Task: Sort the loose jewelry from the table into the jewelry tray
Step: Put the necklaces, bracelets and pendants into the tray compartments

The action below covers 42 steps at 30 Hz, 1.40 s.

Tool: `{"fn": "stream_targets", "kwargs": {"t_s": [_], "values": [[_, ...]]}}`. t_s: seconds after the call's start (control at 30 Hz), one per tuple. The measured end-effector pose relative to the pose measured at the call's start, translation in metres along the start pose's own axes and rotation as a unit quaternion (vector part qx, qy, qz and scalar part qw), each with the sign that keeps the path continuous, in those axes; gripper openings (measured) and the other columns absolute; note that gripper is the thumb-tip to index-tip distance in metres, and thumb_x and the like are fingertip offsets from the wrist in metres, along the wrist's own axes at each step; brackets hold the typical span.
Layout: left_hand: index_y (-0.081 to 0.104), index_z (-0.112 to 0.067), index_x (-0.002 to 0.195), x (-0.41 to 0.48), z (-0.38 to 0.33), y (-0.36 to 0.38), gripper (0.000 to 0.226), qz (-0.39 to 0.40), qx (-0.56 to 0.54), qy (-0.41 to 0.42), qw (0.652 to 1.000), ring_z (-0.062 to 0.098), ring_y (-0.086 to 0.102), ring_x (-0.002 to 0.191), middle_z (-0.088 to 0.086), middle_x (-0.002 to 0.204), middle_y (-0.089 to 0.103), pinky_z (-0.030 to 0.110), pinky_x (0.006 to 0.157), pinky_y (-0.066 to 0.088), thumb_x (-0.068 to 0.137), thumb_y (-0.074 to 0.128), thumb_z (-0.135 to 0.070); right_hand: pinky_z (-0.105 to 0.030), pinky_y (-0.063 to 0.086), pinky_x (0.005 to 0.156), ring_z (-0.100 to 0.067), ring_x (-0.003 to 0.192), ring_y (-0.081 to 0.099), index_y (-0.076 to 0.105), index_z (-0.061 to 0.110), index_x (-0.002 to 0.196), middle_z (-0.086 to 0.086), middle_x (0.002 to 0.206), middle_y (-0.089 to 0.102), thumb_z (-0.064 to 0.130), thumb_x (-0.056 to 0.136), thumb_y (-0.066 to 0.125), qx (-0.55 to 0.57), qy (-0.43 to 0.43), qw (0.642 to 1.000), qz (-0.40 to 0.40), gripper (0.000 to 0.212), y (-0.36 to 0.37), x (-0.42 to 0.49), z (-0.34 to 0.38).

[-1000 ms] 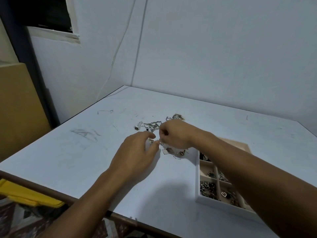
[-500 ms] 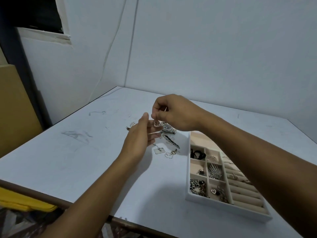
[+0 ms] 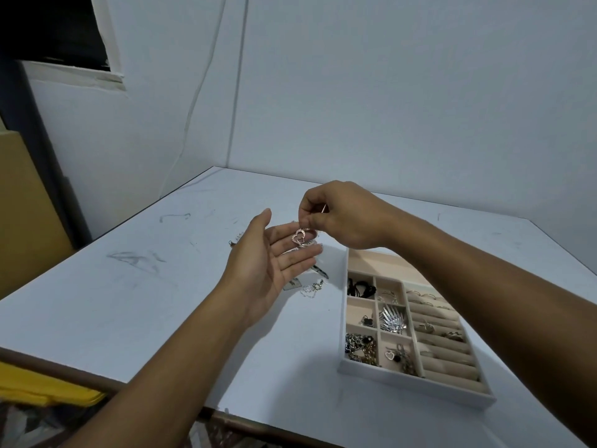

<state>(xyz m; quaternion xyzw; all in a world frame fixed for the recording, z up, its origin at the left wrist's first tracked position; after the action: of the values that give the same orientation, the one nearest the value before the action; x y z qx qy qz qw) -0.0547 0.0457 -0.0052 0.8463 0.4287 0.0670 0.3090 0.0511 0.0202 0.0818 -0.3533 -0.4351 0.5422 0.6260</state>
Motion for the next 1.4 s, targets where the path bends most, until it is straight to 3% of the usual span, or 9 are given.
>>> {"fn": "stream_targets", "kwargs": {"t_s": [0.23,0.43,0.53,0.63,0.9,1.0,1.17,1.4], "values": [[0.062,-0.002,0.11,-0.004,0.011,0.012,0.051,0.014,0.027,-0.016,0.999,0.031,0.071,0.09,0.015,0.099,0.073,0.039,0.085,0.054,0.1,0.035,-0.044,-0.008,0.038,0.056,0.003,0.066,0.055,0.066,0.021,0.087,0.01,0.08,0.068,0.022,0.094,0.057,-0.013,0.006,1.0,-0.005,0.011,-0.003,-0.019,-0.013],[0.064,-0.003,0.106,-0.008,0.029,0.025,0.052,0.033,0.061,-0.045,0.997,0.031,0.071,0.092,0.017,0.103,0.073,0.036,0.08,0.057,0.099,0.035,-0.046,-0.012,0.041,0.058,0.001,0.062,0.053,0.065,0.021,0.083,0.011,0.074,0.068,0.022,0.09,0.058,-0.02,0.017,1.0,-0.008,0.01,-0.005,-0.044,-0.026],[0.064,-0.002,0.103,-0.011,0.04,0.034,0.053,0.05,0.074,-0.063,0.994,0.031,0.071,0.09,0.017,0.097,0.073,0.037,0.084,0.056,0.099,0.035,-0.046,-0.013,0.038,0.057,0.001,0.061,0.053,0.066,0.02,0.083,0.012,0.073,0.067,0.021,0.09,0.059,-0.026,0.023,0.999,-0.009,0.01,-0.006,-0.062,-0.035],[0.063,0.002,0.11,-0.015,0.05,0.044,0.057,0.071,0.094,-0.087,0.989,0.032,0.071,0.091,0.019,0.096,0.072,0.037,0.082,0.058,0.099,0.035,-0.047,-0.011,0.039,0.057,0.005,0.062,0.055,0.066,0.022,0.084,0.013,0.071,0.065,0.021,0.09,0.059,-0.016,0.034,0.999,-0.013,0.01,-0.008,-0.08,-0.044],[0.065,-0.001,0.104,-0.026,0.07,0.068,0.057,0.118,0.176,-0.126,0.969,0.033,0.069,0.095,0.019,0.095,0.072,0.039,0.088,0.054,0.098,0.036,-0.049,-0.027,0.048,0.071,-0.006,0.074,0.056,0.064,0.025,0.082,0.013,0.077,0.06,0.024,0.09,0.061,-0.014,0.051,0.997,-0.051,0.009,-0.013,-0.131,-0.057],[0.065,0.001,0.11,-0.031,0.075,0.074,0.06,0.145,0.203,-0.144,0.958,0.034,0.068,0.096,0.021,0.099,0.07,0.039,0.089,0.054,0.097,0.036,-0.051,-0.028,0.048,0.073,-0.007,0.076,0.056,0.063,0.026,0.08,0.011,0.077,0.059,0.023,0.089,0.062,-0.007,0.06,0.997,-0.057,0.01,-0.012,-0.145,-0.059],[0.066,-0.003,0.103,-0.039,0.077,0.079,0.057,0.172,0.255,-0.166,0.937,0.031,0.068,0.091,0.019,0.099,0.071,0.034,0.082,0.055,0.096,0.038,-0.053,-0.026,0.046,0.071,-0.006,0.075,0.054,0.064,0.025,0.08,0.011,0.075,0.058,0.024,0.089,0.062,0.005,0.061,0.996,-0.058,0.01,-0.007,-0.164,-0.058],[0.069,-0.005,0.103,-0.044,0.071,0.075,0.05,0.18,0.334,-0.142,0.914,0.026,0.069,0.091,0.014,0.099,0.074,0.035,0.091,0.054,0.094,0.048,-0.049,-0.024,0.045,0.069,-0.005,0.076,0.053,0.064,0.025,0.082,0.011,0.077,0.057,0.026,0.087,0.063,-0.001,0.067,0.997,-0.04,0.005,0.006,-0.175,-0.061]]}}
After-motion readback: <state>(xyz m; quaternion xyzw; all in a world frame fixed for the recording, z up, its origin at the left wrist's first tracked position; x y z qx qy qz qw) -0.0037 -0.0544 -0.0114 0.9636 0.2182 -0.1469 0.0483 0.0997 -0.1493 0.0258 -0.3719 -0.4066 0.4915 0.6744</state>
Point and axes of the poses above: each hand's wrist, its own x-axis towards the middle knuckle, its own y-axis out of the palm, z = x × y, the point moved 6 cm from there along x, towards the middle knuckle
